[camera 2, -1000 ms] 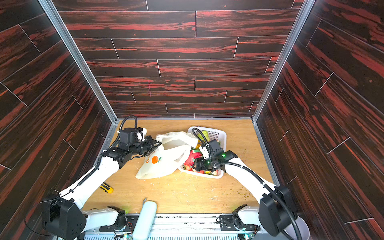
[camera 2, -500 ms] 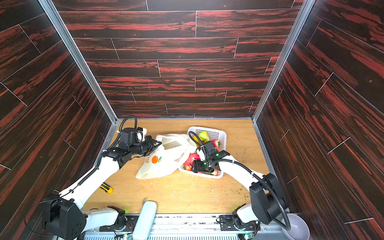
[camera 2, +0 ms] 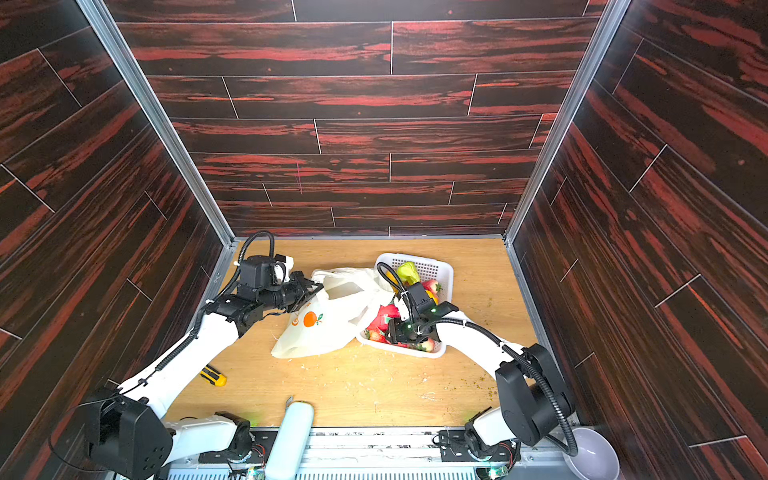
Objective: Place the fake fruits into the plastic bag and tie a complex knot
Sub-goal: 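Return the right gripper to the basket and grasp a red apple, then carry the red apple into the bag mouth and release it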
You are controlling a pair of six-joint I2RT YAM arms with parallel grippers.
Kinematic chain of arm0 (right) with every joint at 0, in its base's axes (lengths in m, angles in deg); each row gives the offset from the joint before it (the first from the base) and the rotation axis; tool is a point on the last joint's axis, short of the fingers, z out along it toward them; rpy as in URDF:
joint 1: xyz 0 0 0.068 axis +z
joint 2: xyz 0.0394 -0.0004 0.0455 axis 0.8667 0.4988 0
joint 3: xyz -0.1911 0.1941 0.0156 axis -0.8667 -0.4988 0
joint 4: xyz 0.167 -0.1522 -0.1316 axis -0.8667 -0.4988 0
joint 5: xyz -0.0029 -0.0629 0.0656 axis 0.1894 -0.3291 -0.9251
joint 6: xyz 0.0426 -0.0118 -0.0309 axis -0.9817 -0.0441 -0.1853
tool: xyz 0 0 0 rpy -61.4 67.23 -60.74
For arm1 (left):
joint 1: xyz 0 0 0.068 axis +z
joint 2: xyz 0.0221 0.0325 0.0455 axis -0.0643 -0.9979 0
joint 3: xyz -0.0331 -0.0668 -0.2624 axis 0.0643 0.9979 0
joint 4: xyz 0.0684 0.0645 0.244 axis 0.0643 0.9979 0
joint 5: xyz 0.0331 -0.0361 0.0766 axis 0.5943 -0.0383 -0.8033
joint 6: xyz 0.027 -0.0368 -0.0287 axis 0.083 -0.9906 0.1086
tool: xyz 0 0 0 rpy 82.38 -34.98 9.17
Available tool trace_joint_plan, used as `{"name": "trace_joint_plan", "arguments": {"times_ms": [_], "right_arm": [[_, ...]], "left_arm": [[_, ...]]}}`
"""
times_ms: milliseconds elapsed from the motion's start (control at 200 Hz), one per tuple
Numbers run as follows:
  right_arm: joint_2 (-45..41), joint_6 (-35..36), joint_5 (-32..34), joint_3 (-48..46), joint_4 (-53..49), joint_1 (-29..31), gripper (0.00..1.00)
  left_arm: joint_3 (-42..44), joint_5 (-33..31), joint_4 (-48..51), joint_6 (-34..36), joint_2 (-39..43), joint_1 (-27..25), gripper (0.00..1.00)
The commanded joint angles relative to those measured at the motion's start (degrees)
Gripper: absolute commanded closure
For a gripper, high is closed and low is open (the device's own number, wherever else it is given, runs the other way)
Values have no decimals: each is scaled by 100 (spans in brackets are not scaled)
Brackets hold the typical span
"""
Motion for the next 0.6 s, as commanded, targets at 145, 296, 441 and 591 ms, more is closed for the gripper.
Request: {"name": "trace_joint_plan", "arguments": {"times_ms": [145,296,441,591], "right_arm": [[-688,-73,-208,-165,-26,-354,67],[-1108,-121,-681,-341,239,-775,67],[-1560,-315,-1307,-575,677,-1135,67],[-1951,-513,-1613,-634,955,-1269,67]], "left_arm": [[3,17,-29,30,92,25,100],[5,18,-32,30,99,25,100],[15,23,-37,27,101,25,100],[14,9,-37,30,85,25,100]]}}
